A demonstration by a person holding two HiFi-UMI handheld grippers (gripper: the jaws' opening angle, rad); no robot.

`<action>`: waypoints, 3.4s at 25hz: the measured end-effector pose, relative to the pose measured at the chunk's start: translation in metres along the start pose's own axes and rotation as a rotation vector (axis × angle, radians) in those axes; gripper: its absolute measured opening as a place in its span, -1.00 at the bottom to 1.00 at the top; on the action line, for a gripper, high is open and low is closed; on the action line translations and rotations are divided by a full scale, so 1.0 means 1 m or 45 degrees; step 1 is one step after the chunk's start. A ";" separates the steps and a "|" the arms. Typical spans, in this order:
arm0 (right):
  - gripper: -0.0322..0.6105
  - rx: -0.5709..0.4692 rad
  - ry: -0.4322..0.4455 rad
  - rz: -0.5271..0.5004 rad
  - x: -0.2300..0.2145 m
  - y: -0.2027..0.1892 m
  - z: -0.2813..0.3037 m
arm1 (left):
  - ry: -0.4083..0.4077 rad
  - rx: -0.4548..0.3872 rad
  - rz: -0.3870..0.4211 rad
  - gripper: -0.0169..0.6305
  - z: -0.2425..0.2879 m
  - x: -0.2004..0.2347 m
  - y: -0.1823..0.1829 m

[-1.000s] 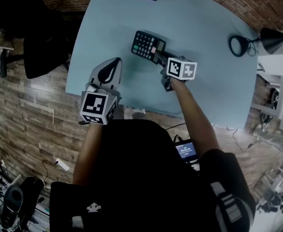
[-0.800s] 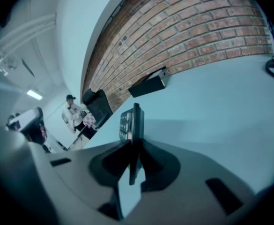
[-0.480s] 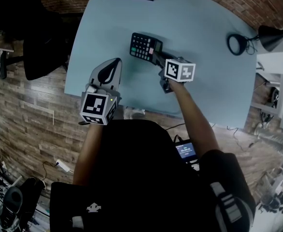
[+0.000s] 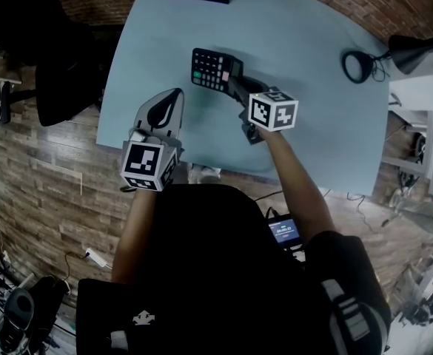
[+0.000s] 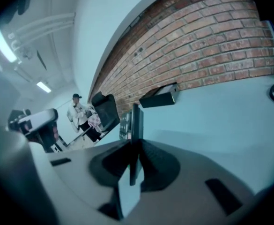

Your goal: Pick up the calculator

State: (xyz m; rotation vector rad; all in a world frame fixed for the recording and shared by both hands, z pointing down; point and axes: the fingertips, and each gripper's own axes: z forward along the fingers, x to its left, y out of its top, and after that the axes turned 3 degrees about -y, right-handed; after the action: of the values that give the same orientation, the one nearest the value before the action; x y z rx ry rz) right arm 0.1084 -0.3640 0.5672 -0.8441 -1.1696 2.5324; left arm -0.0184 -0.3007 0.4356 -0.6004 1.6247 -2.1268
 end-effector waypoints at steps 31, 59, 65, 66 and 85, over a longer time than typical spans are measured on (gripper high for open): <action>-0.73 -0.353 0.079 -0.147 0.050 0.084 -0.088 | 0.068 -0.162 0.005 -0.93 -0.012 -0.011 0.039; -0.73 -0.518 0.051 -0.112 0.159 0.086 -0.124 | -0.077 -0.249 -0.009 -0.93 -0.089 0.001 0.042; -0.73 -0.534 0.026 -0.102 0.169 0.080 -0.131 | -0.103 -0.249 -0.011 -0.93 -0.102 0.000 0.039; -0.73 -0.539 0.021 -0.103 0.175 0.076 -0.135 | -0.108 -0.251 -0.009 -0.93 -0.109 -0.001 0.037; -0.73 -0.627 -0.027 -0.109 0.238 0.034 -0.174 | -0.167 -0.271 0.027 -0.93 -0.189 -0.012 0.017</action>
State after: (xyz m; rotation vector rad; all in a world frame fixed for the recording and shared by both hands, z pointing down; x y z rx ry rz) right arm 0.0199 -0.1767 0.3550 -0.8431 -1.8331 2.2166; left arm -0.1126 -0.1475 0.3740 -0.7677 1.7866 -1.8706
